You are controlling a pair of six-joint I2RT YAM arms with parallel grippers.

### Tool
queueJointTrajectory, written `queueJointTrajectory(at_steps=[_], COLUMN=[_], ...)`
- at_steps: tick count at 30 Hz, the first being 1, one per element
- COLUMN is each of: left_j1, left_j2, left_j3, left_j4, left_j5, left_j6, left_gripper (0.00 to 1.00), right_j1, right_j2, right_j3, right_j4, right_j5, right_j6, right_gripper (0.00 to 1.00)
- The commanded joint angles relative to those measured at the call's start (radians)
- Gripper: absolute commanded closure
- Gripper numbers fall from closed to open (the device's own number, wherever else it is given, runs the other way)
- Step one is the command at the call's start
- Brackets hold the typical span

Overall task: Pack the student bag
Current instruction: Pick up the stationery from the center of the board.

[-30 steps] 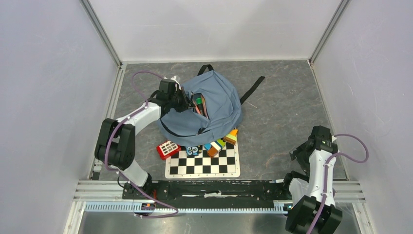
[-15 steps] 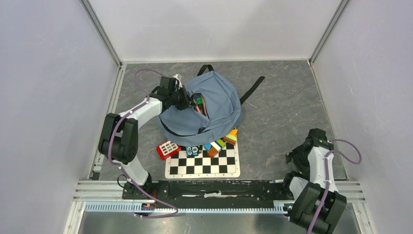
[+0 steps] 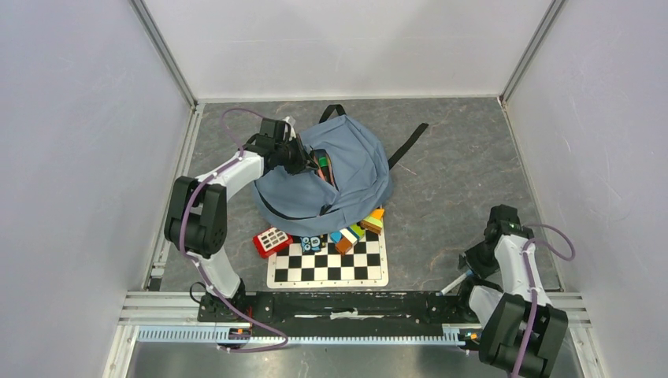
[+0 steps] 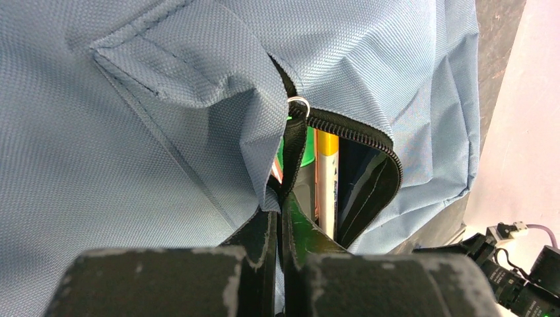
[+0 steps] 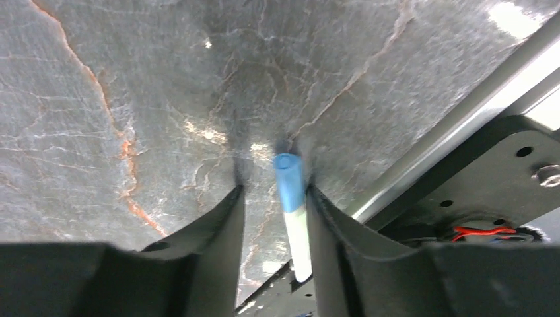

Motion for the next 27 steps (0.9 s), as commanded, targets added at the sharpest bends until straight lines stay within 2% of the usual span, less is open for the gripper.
queueJointTrajectory(at_steps=[1,5,14,21,27], left_j1=[-0.001,-0.002,-0.002,-0.002,-0.002], left_j2=[0.008,0.001,-0.039,-0.086,-0.116], left_j3=[0.048,0.031,-0.011,-0.049,-0.082], left_j4=[0.024,0.025,0.043,0.056,0.086], left_j5=[0.036,0.03,0.001,-0.022,-0.042], left_j6=[0.016,0.012,-0.005,-0.018,-0.042], left_gripper=[0.98,0.98,0.98,0.98,0.98], right_j1=[0.045,0.092,0.266,0.351,0.441], right_j2=[0.041,0.073,0.241,0.391,0.409], right_j3=[-0.001,0.021,0.061,0.244,0.36], right_j4=[0.116,0.166,0.388,0.509,0.626], right_j5=[-0.046,-0.05,0.014,0.091,0.021], right_j6=[0.08,0.112,0.13,-0.047,-0.192], right_gripper=[0.66,0.84,1.0,1.0,1.0])
